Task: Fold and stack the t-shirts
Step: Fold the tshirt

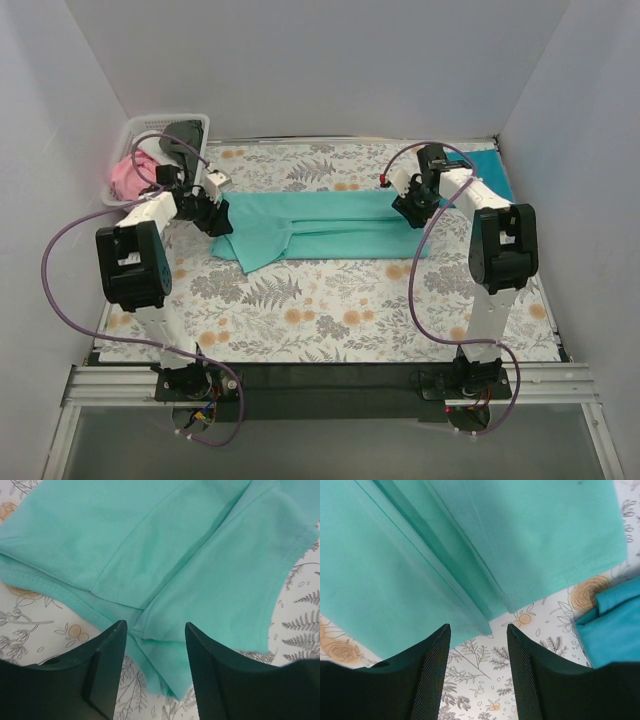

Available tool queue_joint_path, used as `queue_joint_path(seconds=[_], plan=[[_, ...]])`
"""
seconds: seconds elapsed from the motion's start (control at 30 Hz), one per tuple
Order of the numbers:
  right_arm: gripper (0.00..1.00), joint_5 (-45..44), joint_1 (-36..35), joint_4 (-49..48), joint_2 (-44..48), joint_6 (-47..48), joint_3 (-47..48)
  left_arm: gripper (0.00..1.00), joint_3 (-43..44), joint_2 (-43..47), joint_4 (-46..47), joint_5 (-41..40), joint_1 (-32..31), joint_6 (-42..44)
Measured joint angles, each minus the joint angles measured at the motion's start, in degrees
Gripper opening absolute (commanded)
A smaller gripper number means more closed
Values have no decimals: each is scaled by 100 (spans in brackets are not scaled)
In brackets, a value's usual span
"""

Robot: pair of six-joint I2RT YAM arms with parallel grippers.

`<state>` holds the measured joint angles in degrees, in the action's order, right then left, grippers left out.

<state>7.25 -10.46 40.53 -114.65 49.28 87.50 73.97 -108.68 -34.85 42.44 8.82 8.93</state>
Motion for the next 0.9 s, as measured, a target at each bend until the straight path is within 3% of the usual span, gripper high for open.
queue_joint_path(seconds=[0.17,0.37,0.6,0.9], plan=[[45,291,-9,48,525,-358,24,47,-439,1163,-162,2,-138,-11],[42,730,-22,190,874,-767,0,44,-1513,2334,-116,-291,-988,-114],[41,973,-52,334,870,-1008,-236,43,-2402,2293,63,-1038,-1777,-341],[40,1005,-52,341,852,-1038,-310,31,-2586,1829,662,-1718,-1873,-433]])
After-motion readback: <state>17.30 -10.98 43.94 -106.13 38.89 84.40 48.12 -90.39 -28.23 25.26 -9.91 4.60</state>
